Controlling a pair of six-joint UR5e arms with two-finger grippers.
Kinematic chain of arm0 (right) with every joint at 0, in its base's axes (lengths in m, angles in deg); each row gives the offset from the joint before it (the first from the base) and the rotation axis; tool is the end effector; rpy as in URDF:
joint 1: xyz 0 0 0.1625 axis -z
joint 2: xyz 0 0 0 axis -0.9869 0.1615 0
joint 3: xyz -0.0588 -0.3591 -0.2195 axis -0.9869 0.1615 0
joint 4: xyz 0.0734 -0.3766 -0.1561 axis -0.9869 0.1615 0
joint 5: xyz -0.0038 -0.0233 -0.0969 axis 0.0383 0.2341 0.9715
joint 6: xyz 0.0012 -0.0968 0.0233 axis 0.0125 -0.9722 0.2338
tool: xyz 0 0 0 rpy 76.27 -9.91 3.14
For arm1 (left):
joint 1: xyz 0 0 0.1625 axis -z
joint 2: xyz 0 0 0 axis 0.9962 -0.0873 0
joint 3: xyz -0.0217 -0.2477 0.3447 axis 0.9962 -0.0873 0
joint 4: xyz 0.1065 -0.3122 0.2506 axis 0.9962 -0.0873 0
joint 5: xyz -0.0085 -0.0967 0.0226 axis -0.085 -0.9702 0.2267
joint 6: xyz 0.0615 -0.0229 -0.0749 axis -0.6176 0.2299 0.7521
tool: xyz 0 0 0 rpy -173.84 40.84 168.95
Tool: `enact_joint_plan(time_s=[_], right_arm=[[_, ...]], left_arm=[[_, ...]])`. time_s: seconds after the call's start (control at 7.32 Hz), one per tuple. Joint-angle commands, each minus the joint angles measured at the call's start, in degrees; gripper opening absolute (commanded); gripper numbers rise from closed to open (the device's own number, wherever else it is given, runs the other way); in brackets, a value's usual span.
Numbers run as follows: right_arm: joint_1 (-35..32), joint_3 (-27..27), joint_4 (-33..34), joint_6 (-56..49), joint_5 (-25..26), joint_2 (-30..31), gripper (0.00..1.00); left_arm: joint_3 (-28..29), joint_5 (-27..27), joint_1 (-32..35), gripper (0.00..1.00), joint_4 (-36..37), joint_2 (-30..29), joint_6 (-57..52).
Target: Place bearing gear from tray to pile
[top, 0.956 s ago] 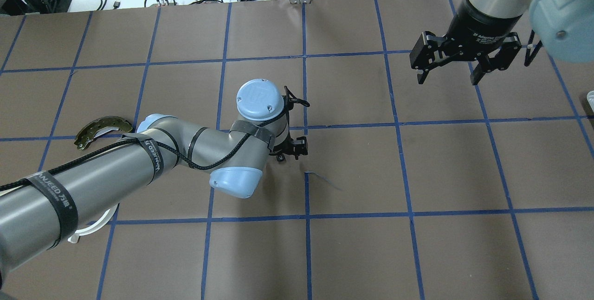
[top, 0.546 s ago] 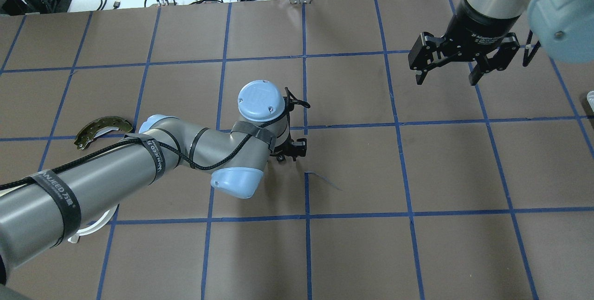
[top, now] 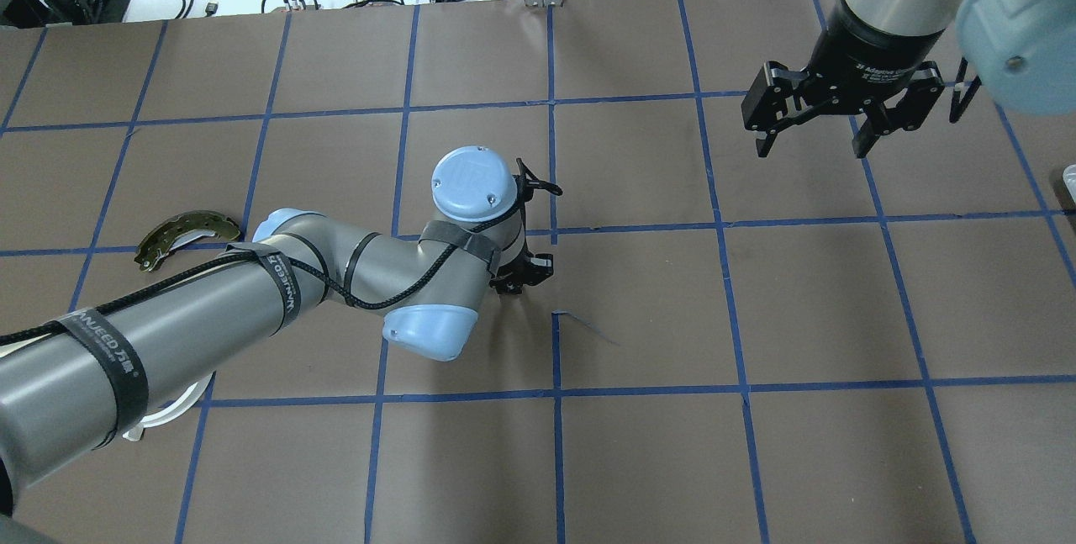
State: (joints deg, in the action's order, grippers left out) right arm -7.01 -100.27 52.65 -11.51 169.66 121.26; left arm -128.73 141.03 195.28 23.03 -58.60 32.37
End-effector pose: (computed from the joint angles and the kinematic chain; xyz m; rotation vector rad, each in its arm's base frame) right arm 0.1148 -0.4906 0.4665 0.0914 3.1286 0.0720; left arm -0.3102 -0.4568 0.1723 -0.0263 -3.1330 0.0713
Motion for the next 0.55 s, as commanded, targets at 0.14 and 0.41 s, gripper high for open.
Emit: enact_joint_plan(time_s=[0.14, 0.41], right_arm=[[0.0, -0.2, -0.7, 0.0, 0.1, -0.1, 1.00], [0.0, -0.1, -0.6, 0.0, 0.0, 0.0, 1.00]], left_arm=[[0.7, 0.5, -0.2, 0.00, 0.9, 1.5, -0.6], [3.7, 5.5, -2.0, 0.00, -0.3, 2.2, -5.0]])
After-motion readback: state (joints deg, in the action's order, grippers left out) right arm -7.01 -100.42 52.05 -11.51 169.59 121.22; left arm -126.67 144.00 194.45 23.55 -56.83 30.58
